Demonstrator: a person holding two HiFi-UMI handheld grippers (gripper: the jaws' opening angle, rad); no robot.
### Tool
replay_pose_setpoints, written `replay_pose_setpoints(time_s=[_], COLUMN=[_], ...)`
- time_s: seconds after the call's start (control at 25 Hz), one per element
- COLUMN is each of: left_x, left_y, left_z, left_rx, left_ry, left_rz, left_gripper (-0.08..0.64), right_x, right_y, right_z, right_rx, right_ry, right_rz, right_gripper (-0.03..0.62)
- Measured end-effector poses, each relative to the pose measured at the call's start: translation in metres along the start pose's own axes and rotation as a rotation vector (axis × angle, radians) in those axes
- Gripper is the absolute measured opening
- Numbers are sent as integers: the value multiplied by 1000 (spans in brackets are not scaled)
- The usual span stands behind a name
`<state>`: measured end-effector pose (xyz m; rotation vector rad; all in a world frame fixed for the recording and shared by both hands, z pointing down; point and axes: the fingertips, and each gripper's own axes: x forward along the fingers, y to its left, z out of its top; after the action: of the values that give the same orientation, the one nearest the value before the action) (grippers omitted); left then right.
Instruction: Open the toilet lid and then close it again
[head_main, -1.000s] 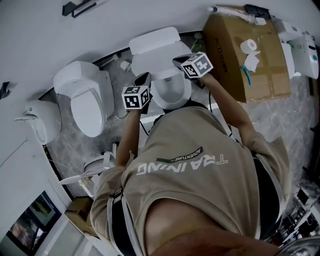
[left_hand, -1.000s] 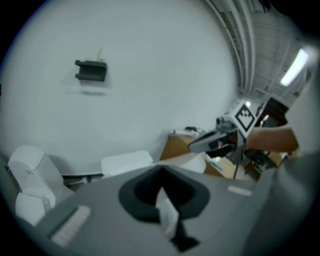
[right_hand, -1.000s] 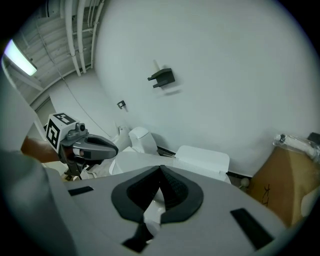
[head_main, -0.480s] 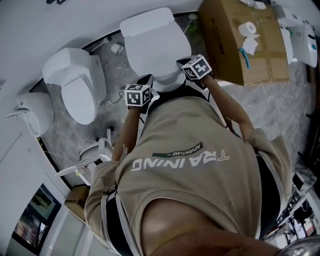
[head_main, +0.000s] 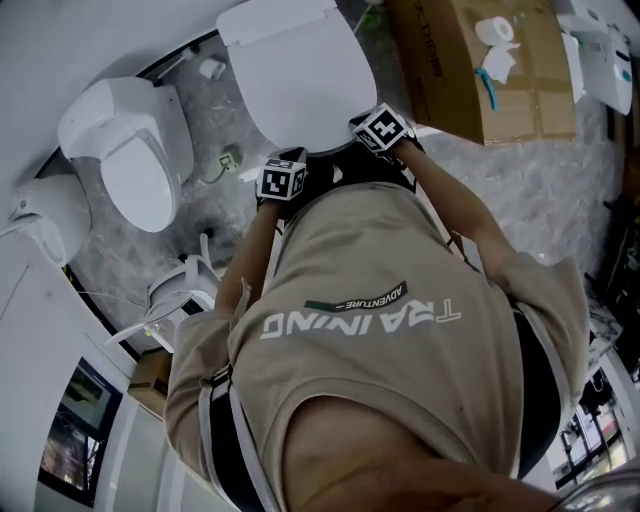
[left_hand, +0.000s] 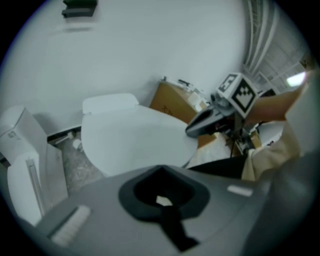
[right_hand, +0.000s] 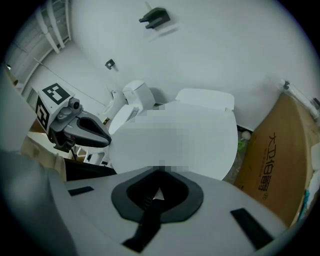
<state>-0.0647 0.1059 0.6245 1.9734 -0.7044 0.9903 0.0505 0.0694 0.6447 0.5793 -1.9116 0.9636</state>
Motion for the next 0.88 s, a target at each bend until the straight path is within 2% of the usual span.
replay_pose_setpoints(time_s=[0.24, 0.56, 0.88], left_x=[29, 62, 97], left_y=[1, 7, 17], left_z=[-30, -62, -97], left_rx=[-40, -25, -80], left_ry=[101, 205, 269], left_rz=[-47, -66, -91], left_gripper=[6, 5, 5], right_x=[29, 63, 99], right_y=[-1, -6, -16], right_z=[-27, -58, -88], right_rx=[-22, 46, 70], right_ry=[98, 147, 181], right_rz=[8, 45, 70], right_gripper=[13, 12, 14])
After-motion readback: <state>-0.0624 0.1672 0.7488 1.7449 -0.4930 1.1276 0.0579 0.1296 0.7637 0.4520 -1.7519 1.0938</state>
